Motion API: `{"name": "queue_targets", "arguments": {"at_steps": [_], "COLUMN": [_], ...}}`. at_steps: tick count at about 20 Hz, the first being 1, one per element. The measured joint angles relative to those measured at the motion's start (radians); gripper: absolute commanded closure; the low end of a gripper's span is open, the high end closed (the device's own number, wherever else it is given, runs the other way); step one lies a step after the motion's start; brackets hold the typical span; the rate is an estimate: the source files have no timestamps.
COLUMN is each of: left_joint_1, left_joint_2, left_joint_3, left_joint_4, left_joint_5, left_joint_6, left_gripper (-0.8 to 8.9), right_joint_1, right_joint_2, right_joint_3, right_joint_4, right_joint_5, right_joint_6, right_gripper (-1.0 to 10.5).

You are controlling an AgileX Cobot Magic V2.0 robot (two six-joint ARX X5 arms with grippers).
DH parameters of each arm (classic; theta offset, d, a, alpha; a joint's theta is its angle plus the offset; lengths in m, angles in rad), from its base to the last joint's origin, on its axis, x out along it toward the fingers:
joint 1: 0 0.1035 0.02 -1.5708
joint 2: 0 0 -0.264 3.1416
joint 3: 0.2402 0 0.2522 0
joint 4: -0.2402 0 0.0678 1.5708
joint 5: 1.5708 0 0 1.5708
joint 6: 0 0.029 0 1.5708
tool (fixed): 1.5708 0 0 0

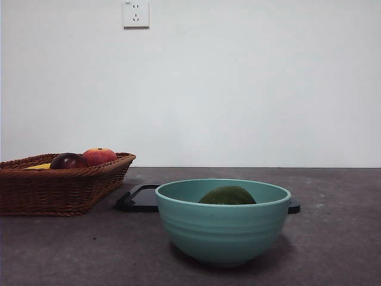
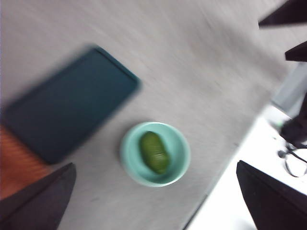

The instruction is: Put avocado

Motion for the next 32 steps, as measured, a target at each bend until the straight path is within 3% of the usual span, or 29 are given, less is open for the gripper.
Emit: {"name": "queue_targets", "arguments": {"at_steps": [6,11,19,25,32], "left_joint_1": [0.011,0.011,0.011,0.011,0.011], "left_joint_2": [-0.317,-0.557,-0.596,-0.596,-0.596], "left_joint_3": [-0.194,-0.457,-0.507,-0.507,-0.507], "left_joint_4": [-0.014,0.061,0.074,0.074,0.074], "left_joint_5": [-0.080,-0.108,-0.108,-0.108,-0.108], "left_joint_6": [0.007,-0.056,-0.129,-0.132,-0.132], "left_gripper": [2.83,2.83,2.83,2.83,2.83], "right_joint_1": [0.000,0.000,0.041,0.229,0.492], "right_joint_2": [0.000,0.000,0.059,0.261,0.616], "right_joint_3": [0.000,0.000,0.000,0.000,0.000], "right_joint_4": [0.000,0.000,0.000,0.092,0.136], "right_joint_5": [0.000,0.000,0.015,0.133,0.385], "right_joint_6": [0.000,0.000,0.014,0.050,0.146], "right_gripper": [3.9,3.9,3.9,3.9,3.9]}}
